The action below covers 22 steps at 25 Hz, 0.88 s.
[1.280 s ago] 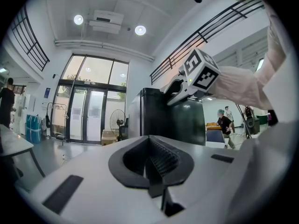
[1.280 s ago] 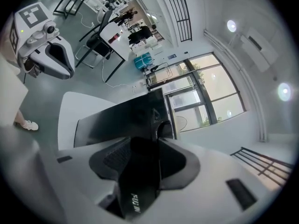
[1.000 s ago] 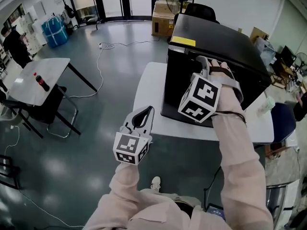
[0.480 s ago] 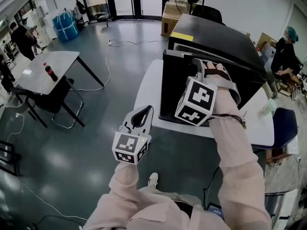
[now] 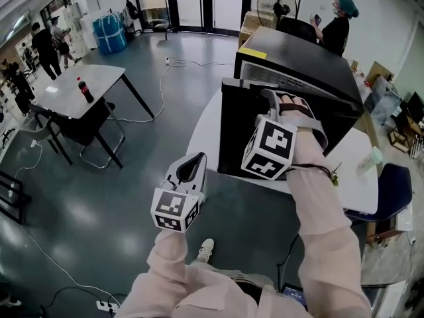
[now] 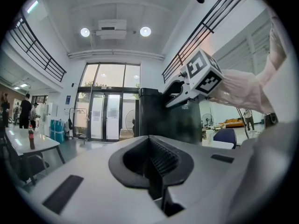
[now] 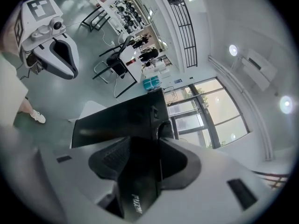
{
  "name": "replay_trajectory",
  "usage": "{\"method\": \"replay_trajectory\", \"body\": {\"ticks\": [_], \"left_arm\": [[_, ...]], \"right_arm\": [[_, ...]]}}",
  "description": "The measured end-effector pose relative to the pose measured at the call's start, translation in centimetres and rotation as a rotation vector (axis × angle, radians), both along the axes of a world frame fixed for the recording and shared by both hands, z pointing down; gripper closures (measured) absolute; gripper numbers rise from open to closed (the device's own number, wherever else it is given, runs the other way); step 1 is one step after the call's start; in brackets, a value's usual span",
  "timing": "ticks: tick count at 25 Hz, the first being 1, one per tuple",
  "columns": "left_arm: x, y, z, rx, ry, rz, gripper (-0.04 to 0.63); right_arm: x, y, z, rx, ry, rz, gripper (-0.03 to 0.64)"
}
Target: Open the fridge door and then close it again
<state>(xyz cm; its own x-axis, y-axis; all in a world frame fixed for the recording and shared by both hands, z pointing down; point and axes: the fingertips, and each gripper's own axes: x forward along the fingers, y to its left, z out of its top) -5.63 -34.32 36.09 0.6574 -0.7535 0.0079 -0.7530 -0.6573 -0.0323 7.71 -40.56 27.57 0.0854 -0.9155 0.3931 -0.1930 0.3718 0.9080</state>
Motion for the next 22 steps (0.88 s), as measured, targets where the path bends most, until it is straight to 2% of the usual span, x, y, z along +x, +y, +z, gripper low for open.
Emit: {"method": "replay_trajectory", "body": {"ticks": [12, 22], "left_arm": [[0.0, 6.2, 0.3, 0.003, -0.019, -0.076, 0.584], [1.0, 12.1, 0.9, -0.003, -0.017, -0.063, 0.583]], "right_arm": [[-0.8, 6.0, 0.0, 0.006, -0.017, -0.149, 0.413], [-0.8, 12.7, 0.2, -0.021, -0.017, -0.246, 0.405]]}}
